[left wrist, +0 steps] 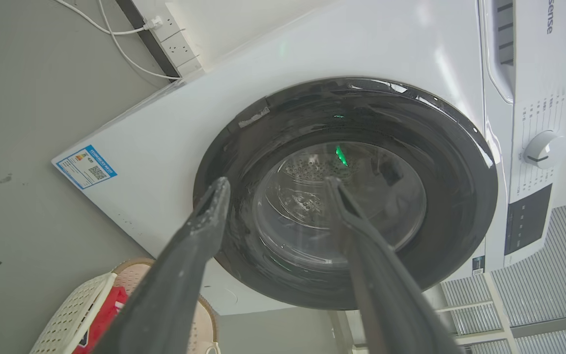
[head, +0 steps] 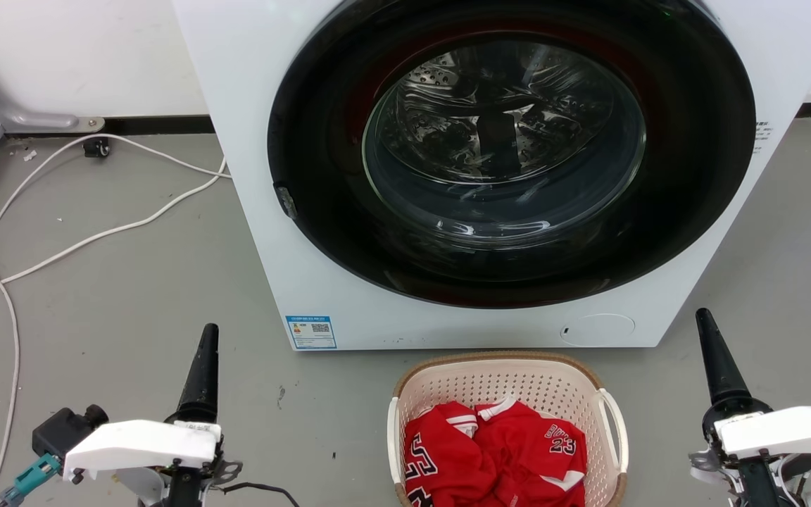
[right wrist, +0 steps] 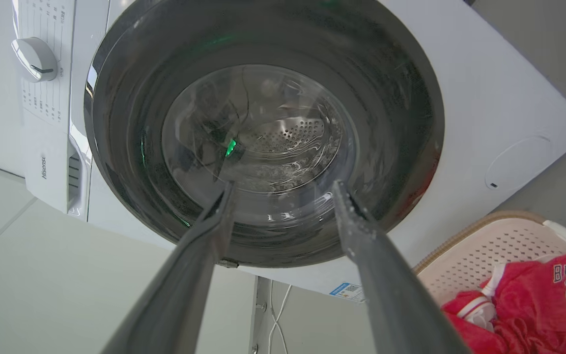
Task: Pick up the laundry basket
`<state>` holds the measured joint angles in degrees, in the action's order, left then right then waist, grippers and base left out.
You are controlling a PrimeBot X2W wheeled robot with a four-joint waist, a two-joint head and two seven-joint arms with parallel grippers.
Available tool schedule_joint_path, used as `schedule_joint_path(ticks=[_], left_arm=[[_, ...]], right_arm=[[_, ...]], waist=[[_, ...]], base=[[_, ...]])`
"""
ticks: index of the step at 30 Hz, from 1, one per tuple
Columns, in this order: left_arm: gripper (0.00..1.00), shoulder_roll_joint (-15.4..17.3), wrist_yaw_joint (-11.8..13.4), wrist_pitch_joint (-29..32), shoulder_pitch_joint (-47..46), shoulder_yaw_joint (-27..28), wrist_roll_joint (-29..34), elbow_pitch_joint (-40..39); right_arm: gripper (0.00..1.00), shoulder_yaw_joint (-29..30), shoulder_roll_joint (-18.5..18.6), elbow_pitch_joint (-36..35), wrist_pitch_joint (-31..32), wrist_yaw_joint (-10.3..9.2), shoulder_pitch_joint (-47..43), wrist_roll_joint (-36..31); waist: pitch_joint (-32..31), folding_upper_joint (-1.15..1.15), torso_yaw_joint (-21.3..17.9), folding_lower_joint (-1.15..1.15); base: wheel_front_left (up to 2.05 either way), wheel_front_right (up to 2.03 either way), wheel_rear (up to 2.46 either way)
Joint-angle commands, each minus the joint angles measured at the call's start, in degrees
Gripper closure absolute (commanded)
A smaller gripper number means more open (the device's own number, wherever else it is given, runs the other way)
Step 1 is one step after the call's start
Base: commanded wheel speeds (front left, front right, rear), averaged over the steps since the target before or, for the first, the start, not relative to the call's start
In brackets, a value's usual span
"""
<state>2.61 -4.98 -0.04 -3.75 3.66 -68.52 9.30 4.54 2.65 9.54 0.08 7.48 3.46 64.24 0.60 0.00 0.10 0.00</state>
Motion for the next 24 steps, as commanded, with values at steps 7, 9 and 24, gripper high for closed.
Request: schedule_joint_path(ticks=[7, 9, 24], left_arm=[[0.0, 0.2, 1.4, -2.0, -0.1, -1.6, 9.8, -2.3], [0.0, 0.2, 1.8, -2.4, 0.0, -2.0, 11.9, -2.6], [0.0, 0.3, 3.5, -5.3, 1.0, -4.3, 25.9, -3.9]], right_arm=[[0.0, -0.9, 0.1, -2.9, -2.0, 0.01, -0.3, -9.5], [0.0, -1.3, 0.1, -3.6, -2.4, 0.01, -0.4, -11.2], [0.0, -2.4, 0.2, -5.4, -5.4, 0.01, -1.5, -26.9]], waist=[[0.1, 0.0, 0.1, 0.0], [0.2, 0.0, 0.1, 0.0], [0.2, 0.0, 0.3, 0.0]], base=[[0.0, 0.0, 0.0], [0.0, 0.0, 0.0], [0.0, 0.0, 0.0]])
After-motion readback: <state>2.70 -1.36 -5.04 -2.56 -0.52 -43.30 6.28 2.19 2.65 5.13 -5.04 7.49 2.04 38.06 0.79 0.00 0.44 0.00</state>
